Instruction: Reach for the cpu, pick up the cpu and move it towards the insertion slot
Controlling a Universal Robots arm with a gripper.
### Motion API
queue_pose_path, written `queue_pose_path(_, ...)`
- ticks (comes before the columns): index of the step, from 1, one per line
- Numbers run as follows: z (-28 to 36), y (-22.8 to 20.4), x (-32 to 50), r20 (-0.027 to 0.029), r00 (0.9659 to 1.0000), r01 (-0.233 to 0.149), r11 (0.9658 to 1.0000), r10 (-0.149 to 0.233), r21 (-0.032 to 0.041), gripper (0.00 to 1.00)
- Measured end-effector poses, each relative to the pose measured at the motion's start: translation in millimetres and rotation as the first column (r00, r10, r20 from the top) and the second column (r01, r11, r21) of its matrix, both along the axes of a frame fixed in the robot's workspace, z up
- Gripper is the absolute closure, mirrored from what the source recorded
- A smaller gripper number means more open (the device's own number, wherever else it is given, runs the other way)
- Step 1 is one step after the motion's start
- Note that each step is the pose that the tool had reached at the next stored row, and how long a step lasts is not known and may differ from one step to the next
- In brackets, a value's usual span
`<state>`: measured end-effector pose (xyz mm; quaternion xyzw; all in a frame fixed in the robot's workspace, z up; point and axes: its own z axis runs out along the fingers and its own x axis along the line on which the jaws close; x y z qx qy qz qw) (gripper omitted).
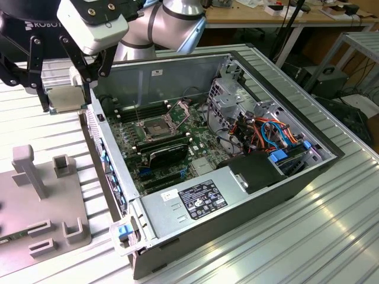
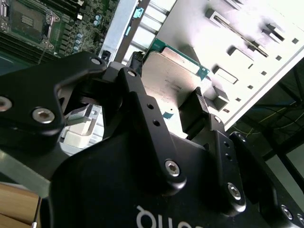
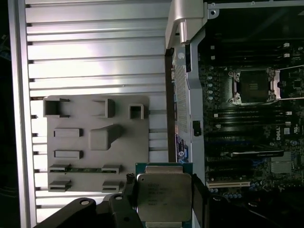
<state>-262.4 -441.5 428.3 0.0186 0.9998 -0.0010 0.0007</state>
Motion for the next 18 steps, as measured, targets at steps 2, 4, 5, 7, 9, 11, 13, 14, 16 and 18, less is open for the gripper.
queue_pose_path(2, -0.2, 0.0, 2.0, -0.0001, 1.0, 0.0, 1.0, 0.0, -0.0001, 0.45)
queue_pose_path(4, -0.4, 0.0, 3.9, 0.0001, 1.0, 0.0, 1.0, 0.0, 0.0, 0.45)
queue_pose_path(5, -0.5, 0.0, 5.3, 0.0, 1.0, 0.0, 1.0, 0.0, 0.0, 0.45)
queue_pose_path(7, -0.6, 0.0, 8.1, 0.0001, 1.0, 0.0, 1.0, 0.0, 0.0, 0.45)
queue_pose_path(9, -0.6, 0.0, 10.3, 0.0, 1.0, 0.0, 1.0, 0.0, 0.0, 0.45)
queue_pose_path(11, -0.7, 0.0, 12.4, 0.0001, 1.0, 0.0, 1.0, 0.0, 0.0, 0.45)
queue_pose_path(13, -0.8, 0.0, 16.1, 0.0, 1.0, 0.0, 1.0, 0.0, -0.0001, 0.45)
queue_pose_path(14, -0.9, 0.0, 18.3, 0.0, 1.0, 0.0, 1.0, 0.0, -0.0001, 0.45)
queue_pose_path(16, -1.1, 0.0, 21.2, 0.0, 1.0, 0.0, 1.0, 0.0, -0.0001, 0.45)
queue_pose_path(18, -1.1, 0.0, 23.0, 0.0, 1.0, 0.0, 1.0, 0.0, -0.0001, 0.45)
